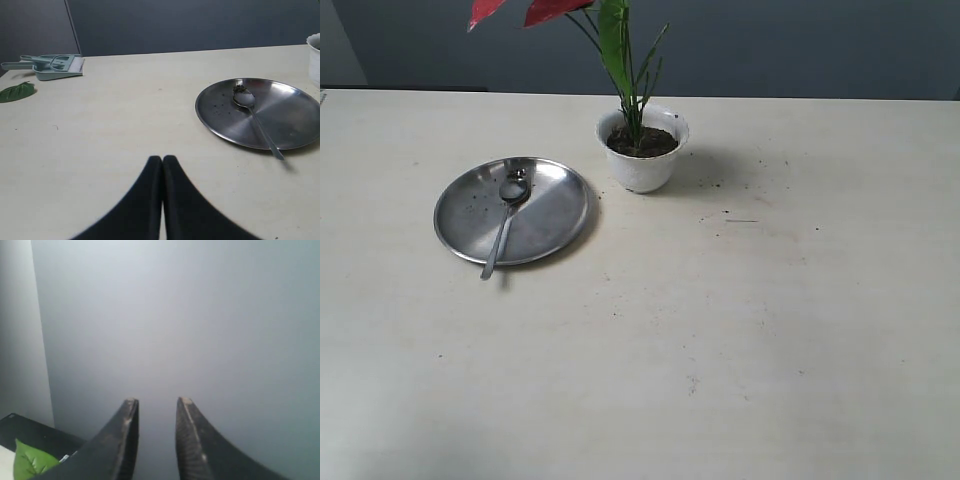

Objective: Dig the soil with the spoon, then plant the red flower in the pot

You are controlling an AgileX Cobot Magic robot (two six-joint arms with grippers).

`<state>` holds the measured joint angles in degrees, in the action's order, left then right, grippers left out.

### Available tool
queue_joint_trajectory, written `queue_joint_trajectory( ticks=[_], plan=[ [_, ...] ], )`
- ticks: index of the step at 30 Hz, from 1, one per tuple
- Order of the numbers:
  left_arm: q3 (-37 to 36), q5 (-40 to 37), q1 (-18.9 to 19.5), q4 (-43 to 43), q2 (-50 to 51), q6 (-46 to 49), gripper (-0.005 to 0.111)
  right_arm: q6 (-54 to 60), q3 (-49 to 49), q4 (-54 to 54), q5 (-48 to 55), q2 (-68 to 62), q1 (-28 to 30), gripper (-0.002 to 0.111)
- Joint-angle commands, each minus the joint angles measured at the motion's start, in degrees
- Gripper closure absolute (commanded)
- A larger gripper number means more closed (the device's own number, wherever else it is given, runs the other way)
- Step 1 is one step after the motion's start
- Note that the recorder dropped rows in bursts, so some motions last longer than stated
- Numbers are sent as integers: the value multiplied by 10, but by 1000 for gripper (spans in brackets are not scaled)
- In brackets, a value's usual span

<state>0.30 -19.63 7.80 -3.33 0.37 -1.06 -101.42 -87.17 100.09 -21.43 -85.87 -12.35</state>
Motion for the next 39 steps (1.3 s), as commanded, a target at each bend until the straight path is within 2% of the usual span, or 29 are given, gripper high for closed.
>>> queue_joint_trajectory(
  ticks=[1, 3, 11, 13, 23, 31, 39],
  plan=[
    [-3, 3, 0, -4, -4, 0, 106, 0, 2, -1, 50, 5, 3, 103],
    [-3, 3, 0, -4, -4, 0, 106, 0, 2, -1, 52, 6, 3, 109],
    [-3, 3, 0, -4, -4, 0, 106, -5, 2, -1, 47, 9, 3, 109],
    [-3, 3, 0, -4, -4, 0, 106, -79, 2, -1, 30, 10, 3, 109],
    [-3, 3, 0, -4, -4, 0, 106, -77, 2, -1, 32, 10, 3, 109],
    [-3, 3, 0, -4, -4, 0, 106, 29, 33, -1, 231, 10, 3, 109],
    [-3, 3, 0, -4, -4, 0, 106, 43, 131, -1, 315, 11, 3, 109]
  ],
)
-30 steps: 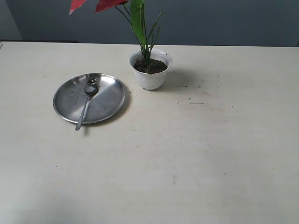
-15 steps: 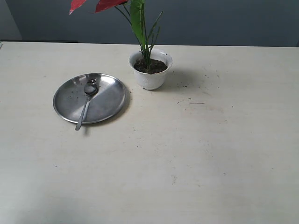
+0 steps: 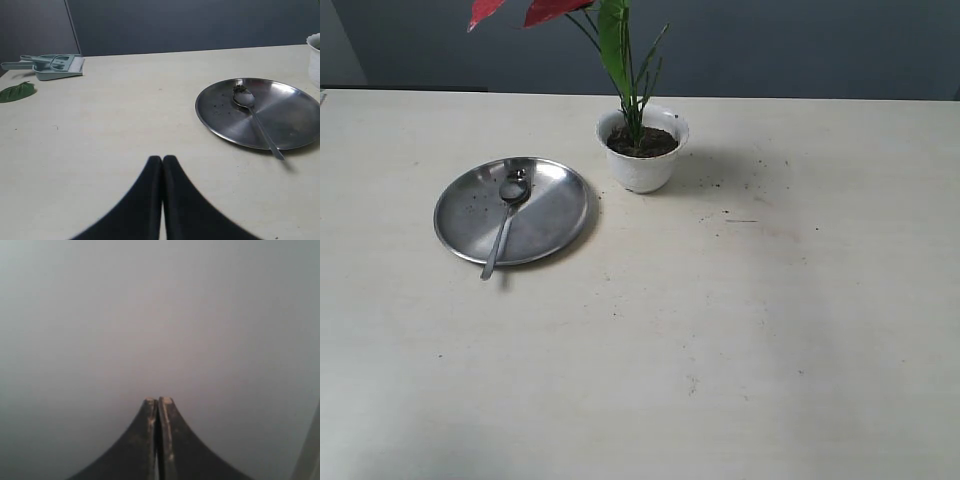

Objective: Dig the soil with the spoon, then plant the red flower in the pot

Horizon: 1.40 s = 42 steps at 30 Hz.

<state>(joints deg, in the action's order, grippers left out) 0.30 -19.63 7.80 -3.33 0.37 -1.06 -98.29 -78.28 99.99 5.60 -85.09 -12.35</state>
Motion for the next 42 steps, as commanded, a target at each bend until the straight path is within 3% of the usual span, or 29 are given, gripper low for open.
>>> queue_joint_trajectory(
  ticks=[1, 12, 18, 27, 34, 42],
  plan=[
    [-3, 3, 0, -4, -4, 0, 106, 13, 57, 0, 58, 6, 3, 109],
    [-3, 3, 0, -4, -4, 0, 106, 36, 226, 0, 157, 113, 8, 109],
    [-3, 3, 0, -4, -4, 0, 106, 35, 311, 0, 57, 192, 75, 109],
    [-3, 3, 0, -4, -4, 0, 106, 39, 440, 0, 33, 351, 135, 109],
    [-3, 3, 0, -4, -4, 0, 106, 35, 520, 0, -4, 493, 141, 109],
    [-3, 3, 0, -4, -4, 0, 106, 36, 520, -14, -49, 510, 141, 109]
  ],
)
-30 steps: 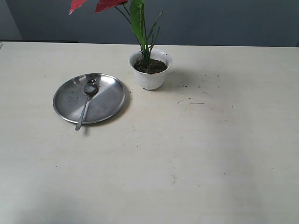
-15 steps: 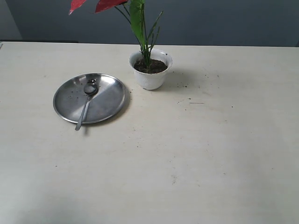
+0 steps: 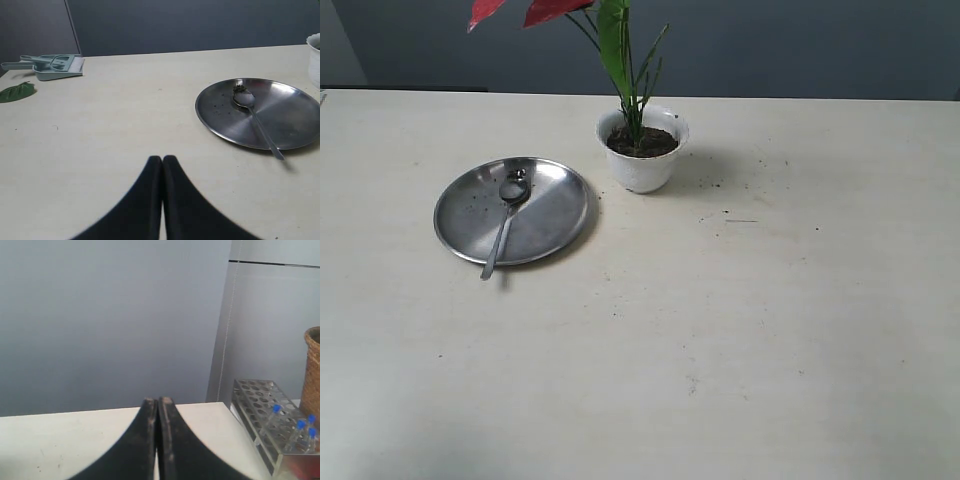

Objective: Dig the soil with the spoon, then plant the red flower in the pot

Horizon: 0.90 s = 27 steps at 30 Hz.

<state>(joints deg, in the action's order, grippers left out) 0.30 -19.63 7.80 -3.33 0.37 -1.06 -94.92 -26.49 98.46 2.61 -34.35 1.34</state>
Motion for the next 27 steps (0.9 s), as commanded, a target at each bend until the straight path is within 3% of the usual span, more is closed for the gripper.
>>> queue_joint_trajectory(
  ticks=[1, 25, 27],
  plan=[
    [-3, 3, 0, -4, -4, 0, 106, 2, 2, 1, -19, 3, 4, 109],
    [-3, 3, 0, -4, -4, 0, 106, -1, 28, 15, 14, 95, 3, 109],
    [-3, 3, 0, -4, -4, 0, 106, 75, 28, -78, 32, 100, 3, 109]
  ],
)
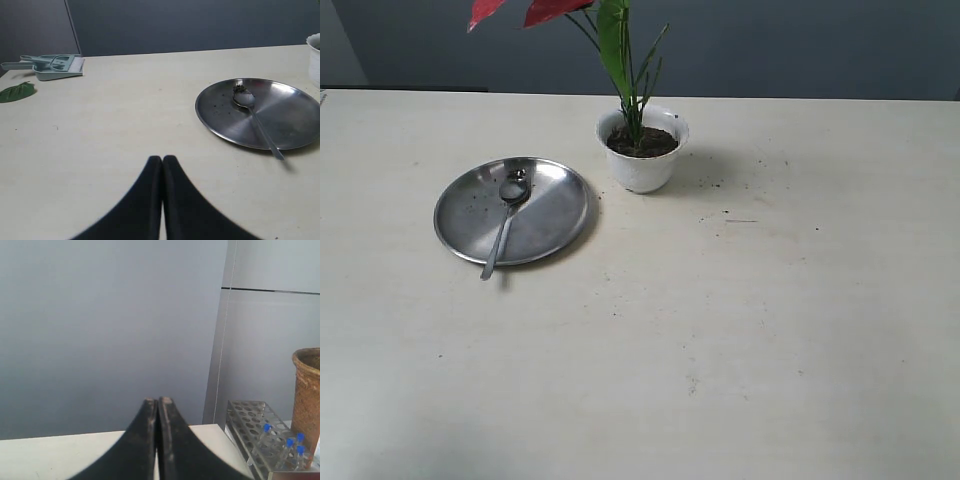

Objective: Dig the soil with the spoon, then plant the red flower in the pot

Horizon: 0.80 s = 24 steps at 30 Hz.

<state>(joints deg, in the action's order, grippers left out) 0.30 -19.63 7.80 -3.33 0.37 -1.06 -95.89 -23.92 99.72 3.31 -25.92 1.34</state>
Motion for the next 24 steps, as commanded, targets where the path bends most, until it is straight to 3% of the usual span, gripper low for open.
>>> queue_joint_trajectory(
  ticks=[1, 7, 13, 24],
  plan=[
    [-3, 3, 0, -4, -4, 0, 106, 152, 2, -165, 29, 16, 3, 109],
    [-3, 3, 0, -4, -4, 0, 106, 578, 2, -567, 40, 16, 3, 109],
    [-3, 3, 0, -4, -4, 0, 106, 838, 2, -824, 40, 16, 3, 109],
    [-3, 3, 0, -4, -4, 0, 106, 871, 2, -858, 87, 16, 2, 109]
  ],
)
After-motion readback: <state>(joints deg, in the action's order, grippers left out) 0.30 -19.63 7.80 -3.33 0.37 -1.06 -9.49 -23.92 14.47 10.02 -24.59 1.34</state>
